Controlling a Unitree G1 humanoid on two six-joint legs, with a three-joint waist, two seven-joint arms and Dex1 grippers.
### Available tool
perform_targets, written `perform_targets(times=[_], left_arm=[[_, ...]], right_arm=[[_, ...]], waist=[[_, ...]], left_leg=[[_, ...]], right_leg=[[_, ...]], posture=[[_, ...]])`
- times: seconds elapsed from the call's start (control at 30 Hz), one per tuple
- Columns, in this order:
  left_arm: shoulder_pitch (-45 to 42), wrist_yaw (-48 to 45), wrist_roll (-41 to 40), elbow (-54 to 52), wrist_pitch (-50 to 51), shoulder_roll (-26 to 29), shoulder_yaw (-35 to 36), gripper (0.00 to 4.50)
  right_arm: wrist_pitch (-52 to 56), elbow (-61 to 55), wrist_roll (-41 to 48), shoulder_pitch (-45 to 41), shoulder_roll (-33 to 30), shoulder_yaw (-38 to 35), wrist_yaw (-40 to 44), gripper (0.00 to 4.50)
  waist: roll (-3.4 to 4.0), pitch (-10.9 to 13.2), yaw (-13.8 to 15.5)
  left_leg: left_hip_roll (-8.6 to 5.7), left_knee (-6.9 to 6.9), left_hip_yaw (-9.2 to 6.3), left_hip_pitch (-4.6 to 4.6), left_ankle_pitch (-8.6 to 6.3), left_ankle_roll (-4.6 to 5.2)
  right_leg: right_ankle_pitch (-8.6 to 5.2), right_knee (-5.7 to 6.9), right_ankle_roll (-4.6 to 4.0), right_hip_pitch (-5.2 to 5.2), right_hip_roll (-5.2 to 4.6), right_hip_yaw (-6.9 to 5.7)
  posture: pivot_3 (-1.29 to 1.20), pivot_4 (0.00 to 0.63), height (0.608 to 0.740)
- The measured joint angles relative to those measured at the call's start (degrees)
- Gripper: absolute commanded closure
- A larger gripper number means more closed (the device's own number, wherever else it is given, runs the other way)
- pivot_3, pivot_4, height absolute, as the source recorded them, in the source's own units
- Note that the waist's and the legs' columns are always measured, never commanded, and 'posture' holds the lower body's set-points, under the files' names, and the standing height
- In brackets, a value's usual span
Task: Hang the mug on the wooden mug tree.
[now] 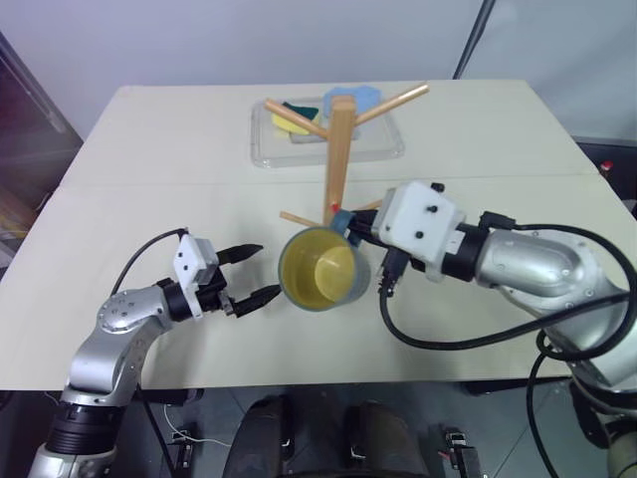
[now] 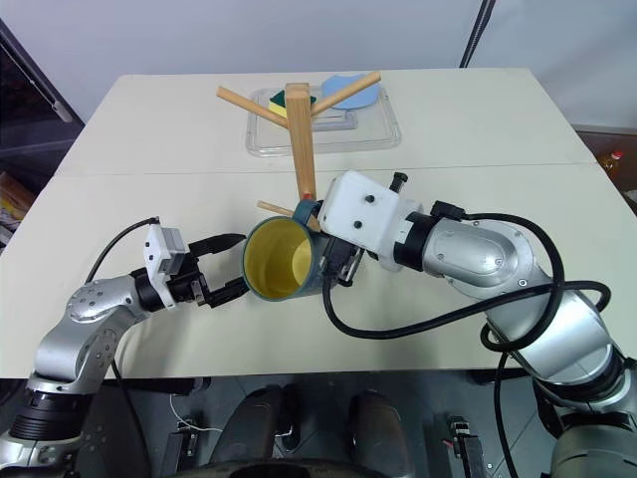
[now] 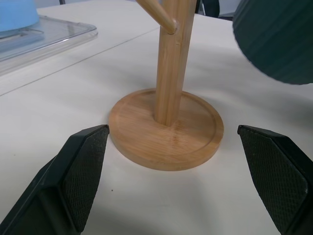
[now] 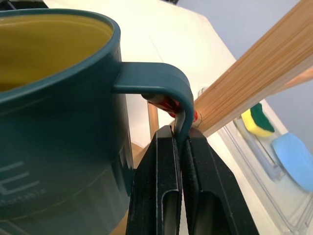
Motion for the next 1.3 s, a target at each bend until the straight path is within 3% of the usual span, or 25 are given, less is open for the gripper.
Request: perform_targets(times=[0.57, 0.97, 1.27, 1.3], left_arm=[[-0.36, 1.14, -3.2, -1.07, 1.5, -1.75, 0.83, 0.0], [-1.32, -0.84, -12.26, -6.15, 8.04, 4.8, 7.36, 0.0], [-2.51, -1.08, -16.86, -8.47, 11.07, 5.52, 8.8, 0.0], [-2.62, -1.07, -17.06, -8.82, 11.39, 5.52, 8.84, 0.0]], right_arm=[[6.38, 0.0, -0.22, -4.34, 1.5, 2.24, -2.11, 4.43], [7.42, 0.22, -0.37, -4.37, 2.77, 2.57, -2.82, 4.43], [7.54, 0.86, -1.39, -5.08, 3.19, 3.77, -3.13, 4.43], [7.57, 1.19, -1.44, -5.07, 3.18, 3.88, -3.14, 4.15]], waist=[[-0.02, -0.02, -0.84], [-0.03, -0.03, -0.92], [-0.05, -0.04, -1.03], [-0.05, -0.04, -1.01]], left_leg=[[0.0, 0.13, -0.01, 0.0, 0.0, 0.01], [0.01, 0.16, -0.01, 0.02, 0.0, 0.0], [0.02, 0.18, -0.01, 0.02, 0.01, 0.0], [0.02, 0.19, -0.01, 0.02, 0.01, -0.01]], right_leg=[[0.03, 0.06, 0.04, 0.04, 0.0, 0.0], [0.04, 0.1, 0.04, 0.05, 0.0, 0.01], [0.04, 0.12, 0.04, 0.05, 0.03, 0.01], [0.04, 0.12, 0.04, 0.05, 0.03, 0.0]], posture=[[0.0, 0.15, 0.74], [0.0, 0.15, 0.74], [0.0, 0.15, 0.74], [0.0, 0.15, 0.74]])
